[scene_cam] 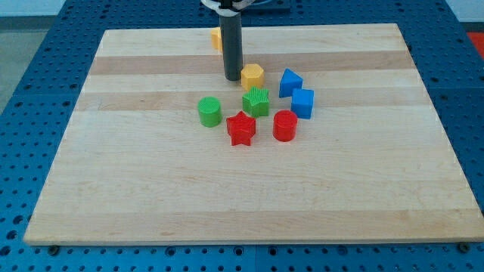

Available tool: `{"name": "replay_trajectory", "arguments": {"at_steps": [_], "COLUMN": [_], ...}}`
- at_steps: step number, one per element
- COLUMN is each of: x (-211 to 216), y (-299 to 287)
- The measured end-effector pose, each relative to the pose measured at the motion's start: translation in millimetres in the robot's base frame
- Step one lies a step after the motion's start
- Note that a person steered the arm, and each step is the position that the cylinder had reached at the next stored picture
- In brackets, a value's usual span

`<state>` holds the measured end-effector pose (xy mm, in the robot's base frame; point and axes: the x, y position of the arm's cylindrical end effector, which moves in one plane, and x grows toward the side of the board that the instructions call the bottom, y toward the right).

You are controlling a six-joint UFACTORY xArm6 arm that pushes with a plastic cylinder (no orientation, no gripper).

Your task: Point your arm at the yellow heart

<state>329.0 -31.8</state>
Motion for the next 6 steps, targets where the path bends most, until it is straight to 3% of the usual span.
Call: {"name": "replay_trajectory", "arguments": {"at_steps": [4, 6], "x": [-82.1, -130.9], "y": [36.8, 13.7]}}
